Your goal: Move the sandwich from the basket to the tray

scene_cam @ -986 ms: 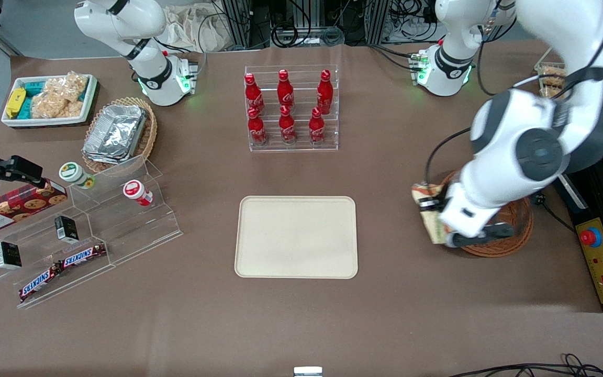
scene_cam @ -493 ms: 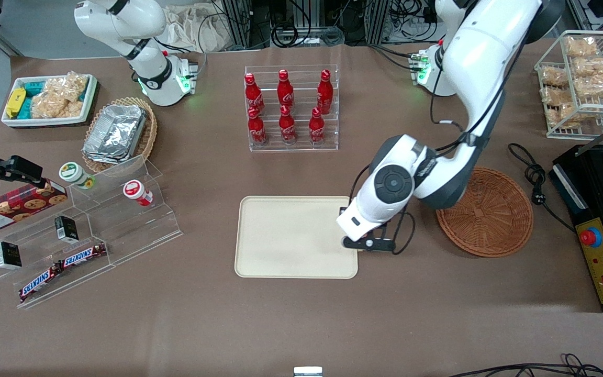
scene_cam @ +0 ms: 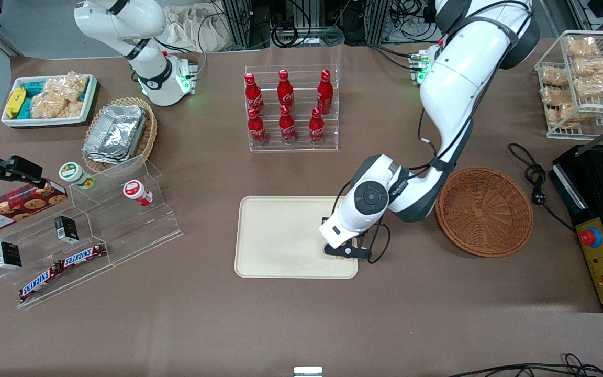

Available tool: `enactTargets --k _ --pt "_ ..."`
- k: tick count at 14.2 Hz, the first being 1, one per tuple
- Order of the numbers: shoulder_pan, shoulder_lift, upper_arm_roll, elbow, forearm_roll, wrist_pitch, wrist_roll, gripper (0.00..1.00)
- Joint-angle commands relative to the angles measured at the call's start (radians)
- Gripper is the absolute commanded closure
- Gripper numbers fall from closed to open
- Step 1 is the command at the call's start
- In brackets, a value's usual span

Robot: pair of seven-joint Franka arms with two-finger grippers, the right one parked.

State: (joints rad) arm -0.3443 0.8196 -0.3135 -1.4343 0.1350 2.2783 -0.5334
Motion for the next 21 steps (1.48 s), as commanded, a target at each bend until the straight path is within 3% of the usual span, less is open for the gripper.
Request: enactTargets --k 1,2,7,12,18,21 --pt "-0.030 0.023 0.033 0.034 0.015 0.012 -0.039 0.18" --pt "-0.028 0.018 0.033 0.031 0.015 0.004 -0.045 0.01" --pt "-0.009 -0.089 0.036 0.052 0.008 -0.169 -0.153 0.01" --pt "0.120 -0.240 0.033 0.081 0.000 -0.345 -0.143 0.01" --pt "0.313 -0.379 0.030 0.083 -0.081 -0.545 0.145 0.01" --pt "0.398 -0.468 0.047 0.074 -0.077 -0.591 0.318 0.01"
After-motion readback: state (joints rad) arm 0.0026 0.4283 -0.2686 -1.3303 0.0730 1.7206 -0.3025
